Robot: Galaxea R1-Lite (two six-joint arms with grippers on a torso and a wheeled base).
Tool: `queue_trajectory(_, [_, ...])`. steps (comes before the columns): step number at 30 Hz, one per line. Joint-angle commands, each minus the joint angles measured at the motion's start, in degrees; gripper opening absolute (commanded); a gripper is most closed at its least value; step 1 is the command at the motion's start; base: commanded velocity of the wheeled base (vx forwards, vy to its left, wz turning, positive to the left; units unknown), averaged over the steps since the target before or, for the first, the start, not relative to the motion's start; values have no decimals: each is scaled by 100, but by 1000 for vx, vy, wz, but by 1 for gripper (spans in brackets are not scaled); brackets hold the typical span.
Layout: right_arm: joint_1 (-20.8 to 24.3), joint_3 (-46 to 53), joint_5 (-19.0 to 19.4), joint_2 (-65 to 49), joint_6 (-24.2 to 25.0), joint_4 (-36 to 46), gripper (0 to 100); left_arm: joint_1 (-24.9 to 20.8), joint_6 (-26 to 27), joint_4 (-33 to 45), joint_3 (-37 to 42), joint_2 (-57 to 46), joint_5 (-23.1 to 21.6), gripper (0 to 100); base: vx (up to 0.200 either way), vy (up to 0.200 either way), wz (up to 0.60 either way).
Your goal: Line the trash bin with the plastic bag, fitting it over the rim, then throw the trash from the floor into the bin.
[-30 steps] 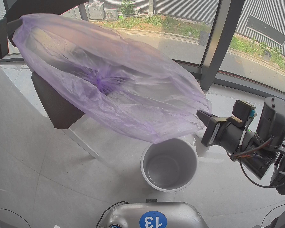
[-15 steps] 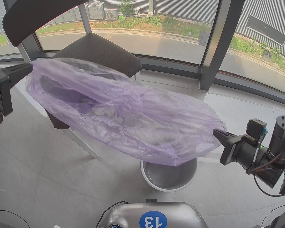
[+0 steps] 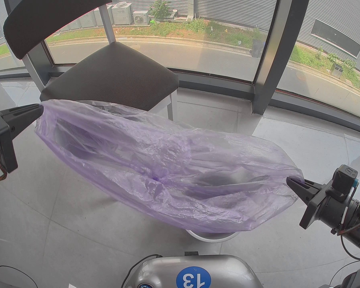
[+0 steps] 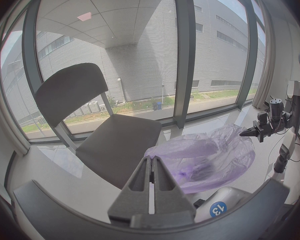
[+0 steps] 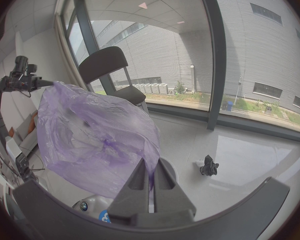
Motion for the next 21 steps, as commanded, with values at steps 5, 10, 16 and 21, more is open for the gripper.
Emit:
queue_trajectory(5, [0, -419, 563, -197, -469, 172, 0, -43, -5, -581, 1, 554, -100, 0, 0, 0, 0])
queue_trajectory(10, [0, -788, 879, -180, -715, 506, 0, -96, -5, -906, 1, 896, -267, 0, 0, 0, 0])
queue_trajectory(16, [44, -1183, 1345, -162, -908, 857, 0, -606, -243, -1609, -35, 1485, -249, 0, 0, 0, 0])
queue_trajectory(21, [140, -1377, 1398, -162, -1022, 1121, 0, -834, -392, -1908, -79, 1828, -249, 0, 0, 0, 0])
